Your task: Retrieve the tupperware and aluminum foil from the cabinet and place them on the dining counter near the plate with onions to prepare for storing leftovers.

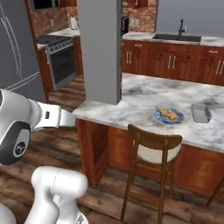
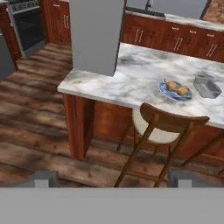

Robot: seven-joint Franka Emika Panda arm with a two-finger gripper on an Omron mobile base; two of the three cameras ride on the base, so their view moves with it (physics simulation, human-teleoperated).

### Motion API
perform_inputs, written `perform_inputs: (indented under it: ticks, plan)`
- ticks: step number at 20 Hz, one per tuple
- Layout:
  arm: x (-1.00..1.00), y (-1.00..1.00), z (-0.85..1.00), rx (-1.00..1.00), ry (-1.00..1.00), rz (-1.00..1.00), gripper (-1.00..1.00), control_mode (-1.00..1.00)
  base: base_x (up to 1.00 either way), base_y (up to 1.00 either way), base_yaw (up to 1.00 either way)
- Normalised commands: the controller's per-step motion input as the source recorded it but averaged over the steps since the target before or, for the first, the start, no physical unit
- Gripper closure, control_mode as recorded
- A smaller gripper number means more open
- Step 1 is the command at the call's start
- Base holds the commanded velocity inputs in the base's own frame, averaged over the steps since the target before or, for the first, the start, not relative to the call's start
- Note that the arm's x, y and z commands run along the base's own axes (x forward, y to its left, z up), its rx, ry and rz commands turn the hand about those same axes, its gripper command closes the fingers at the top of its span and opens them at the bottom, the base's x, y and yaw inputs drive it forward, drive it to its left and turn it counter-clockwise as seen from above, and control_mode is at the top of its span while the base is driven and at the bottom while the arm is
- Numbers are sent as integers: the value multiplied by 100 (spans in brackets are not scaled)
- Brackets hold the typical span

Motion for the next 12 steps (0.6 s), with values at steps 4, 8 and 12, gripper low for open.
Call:
perform_inputs:
  ticks: [4, 8, 12]
  plan:
    - [0, 0, 0, 0, 0, 0, -100, 100, 26, 100, 28]
    - [0, 0, 0, 0, 0, 0, -100, 100, 59, 100, 17]
    - [0, 0, 0, 0, 0, 0, -100, 100, 89, 100, 11]
